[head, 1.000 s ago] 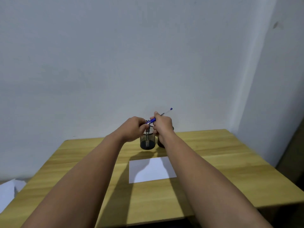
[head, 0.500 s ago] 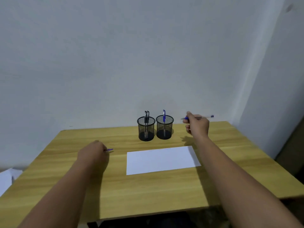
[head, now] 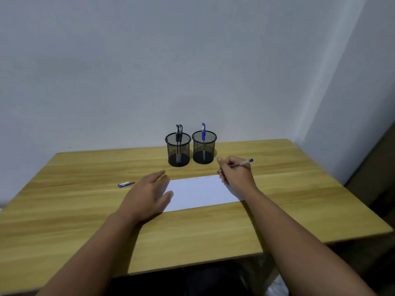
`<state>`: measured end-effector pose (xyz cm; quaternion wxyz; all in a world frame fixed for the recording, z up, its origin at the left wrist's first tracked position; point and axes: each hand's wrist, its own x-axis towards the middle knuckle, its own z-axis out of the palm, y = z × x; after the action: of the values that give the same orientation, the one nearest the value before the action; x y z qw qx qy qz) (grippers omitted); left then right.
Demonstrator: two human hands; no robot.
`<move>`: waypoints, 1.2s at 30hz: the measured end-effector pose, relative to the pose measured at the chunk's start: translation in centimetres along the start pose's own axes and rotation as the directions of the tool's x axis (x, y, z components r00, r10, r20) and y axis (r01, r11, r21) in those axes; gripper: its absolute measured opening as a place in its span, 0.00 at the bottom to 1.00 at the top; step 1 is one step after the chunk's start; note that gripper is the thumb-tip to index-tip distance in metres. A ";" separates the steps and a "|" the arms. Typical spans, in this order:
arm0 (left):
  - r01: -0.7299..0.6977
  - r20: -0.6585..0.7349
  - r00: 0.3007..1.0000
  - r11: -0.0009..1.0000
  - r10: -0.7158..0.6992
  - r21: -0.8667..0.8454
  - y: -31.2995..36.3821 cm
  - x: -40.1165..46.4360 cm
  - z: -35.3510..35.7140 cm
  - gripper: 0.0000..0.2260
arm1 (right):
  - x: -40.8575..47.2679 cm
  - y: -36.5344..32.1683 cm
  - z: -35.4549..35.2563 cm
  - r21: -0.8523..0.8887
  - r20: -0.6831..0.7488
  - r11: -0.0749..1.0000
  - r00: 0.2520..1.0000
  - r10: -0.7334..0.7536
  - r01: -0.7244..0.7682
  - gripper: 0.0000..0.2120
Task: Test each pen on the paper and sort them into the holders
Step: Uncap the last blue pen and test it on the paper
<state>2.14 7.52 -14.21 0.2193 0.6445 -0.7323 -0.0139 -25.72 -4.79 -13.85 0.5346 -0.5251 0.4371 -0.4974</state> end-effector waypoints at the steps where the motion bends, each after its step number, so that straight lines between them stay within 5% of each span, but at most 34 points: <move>1: 0.005 0.030 1.000 1.000 -0.005 -0.015 0.1 -0.3 0.4 0.26 | 0.1 0.4 -0.2 -0.018 0.009 1.000 1.000 0.015 -0.014 0.23; 6: 0.025 0.068 0.997 0.999 -0.027 0.031 0.0 -0.5 1.2 0.36 | 0.3 1.6 -0.7 -0.096 -0.020 0.995 1.000 0.012 -0.014 0.22; 23: 0.064 0.069 0.996 0.998 -0.062 -0.026 -0.7 -0.5 2.3 0.32 | 1.5 3.1 -0.4 -0.398 -0.005 0.914 0.997 -0.083 0.074 0.18; 36: 0.063 0.081 0.995 0.998 -0.061 -0.023 -0.8 -0.4 2.2 0.35 | 1.4 2.9 -0.3 -0.420 -0.062 0.906 0.994 -0.087 0.053 0.19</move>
<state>2.13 7.20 -16.60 0.1976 0.6628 -0.7201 -0.0559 -25.60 -6.36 -16.69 0.3740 -0.6226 0.5348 -0.4318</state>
